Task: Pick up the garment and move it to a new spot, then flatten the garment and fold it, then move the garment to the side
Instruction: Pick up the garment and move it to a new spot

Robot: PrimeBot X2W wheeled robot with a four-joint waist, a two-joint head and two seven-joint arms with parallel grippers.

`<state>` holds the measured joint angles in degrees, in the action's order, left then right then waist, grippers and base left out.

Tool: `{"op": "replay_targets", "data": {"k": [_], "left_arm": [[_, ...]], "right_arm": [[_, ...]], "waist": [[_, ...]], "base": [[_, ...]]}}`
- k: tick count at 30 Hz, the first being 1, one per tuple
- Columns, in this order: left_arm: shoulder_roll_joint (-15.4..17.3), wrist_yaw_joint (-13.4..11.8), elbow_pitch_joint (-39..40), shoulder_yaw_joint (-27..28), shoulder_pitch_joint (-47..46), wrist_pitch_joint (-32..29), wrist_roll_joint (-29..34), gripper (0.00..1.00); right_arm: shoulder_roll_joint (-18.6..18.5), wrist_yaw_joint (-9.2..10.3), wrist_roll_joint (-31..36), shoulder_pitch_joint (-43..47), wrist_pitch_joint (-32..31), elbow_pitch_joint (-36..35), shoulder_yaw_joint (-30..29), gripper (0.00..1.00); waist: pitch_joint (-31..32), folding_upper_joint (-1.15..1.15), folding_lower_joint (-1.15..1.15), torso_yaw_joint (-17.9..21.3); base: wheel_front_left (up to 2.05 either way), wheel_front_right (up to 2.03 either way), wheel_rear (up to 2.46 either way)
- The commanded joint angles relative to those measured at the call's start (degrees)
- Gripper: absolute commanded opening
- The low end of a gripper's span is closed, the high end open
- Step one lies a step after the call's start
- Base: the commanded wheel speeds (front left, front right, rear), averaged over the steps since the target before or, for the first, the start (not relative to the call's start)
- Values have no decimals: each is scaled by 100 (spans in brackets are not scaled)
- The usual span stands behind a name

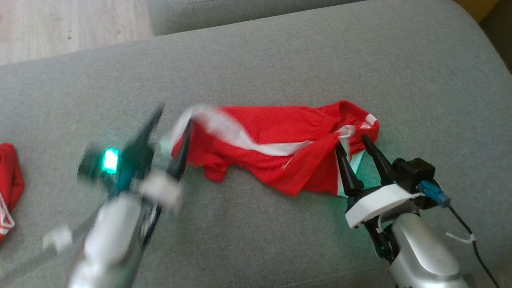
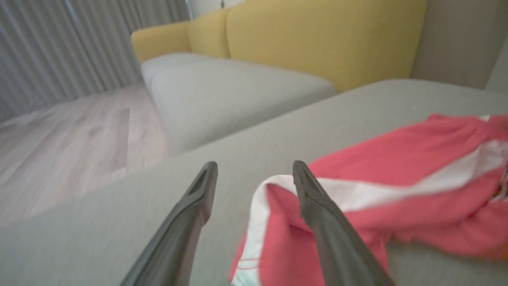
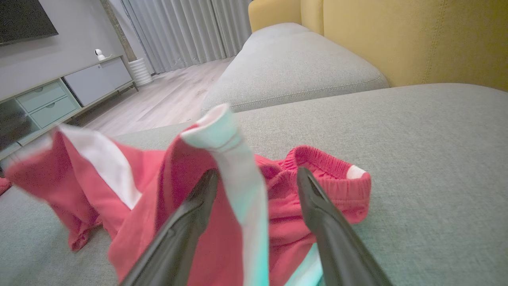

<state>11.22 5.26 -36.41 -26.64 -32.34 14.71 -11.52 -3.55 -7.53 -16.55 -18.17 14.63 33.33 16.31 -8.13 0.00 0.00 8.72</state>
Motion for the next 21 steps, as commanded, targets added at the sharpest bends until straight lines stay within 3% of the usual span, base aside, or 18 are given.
{"op": "replay_targets", "data": {"k": [1,10,15,21], "left_arm": [[199,-139,72,351,241,29,-3,100],[-106,-641,827,1500,2154,29,-62,100],[-425,-705,1338,2071,2713,29,50,100],[-669,-552,1552,2398,3041,29,232,100]], "right_arm": [[67,4,40,-5,37,-194,75,100],[67,4,258,269,37,-529,-237,100],[67,4,302,499,37,-756,-378,100],[67,4,258,854,37,-884,-508,100]], "waist": [[27,0,0,-45],[434,0,0,-364],[712,0,0,-471],[900,0,0,-550]], "base": [[0,0,0],[0,0,0],[0,0,0],[0,0,0]]}}
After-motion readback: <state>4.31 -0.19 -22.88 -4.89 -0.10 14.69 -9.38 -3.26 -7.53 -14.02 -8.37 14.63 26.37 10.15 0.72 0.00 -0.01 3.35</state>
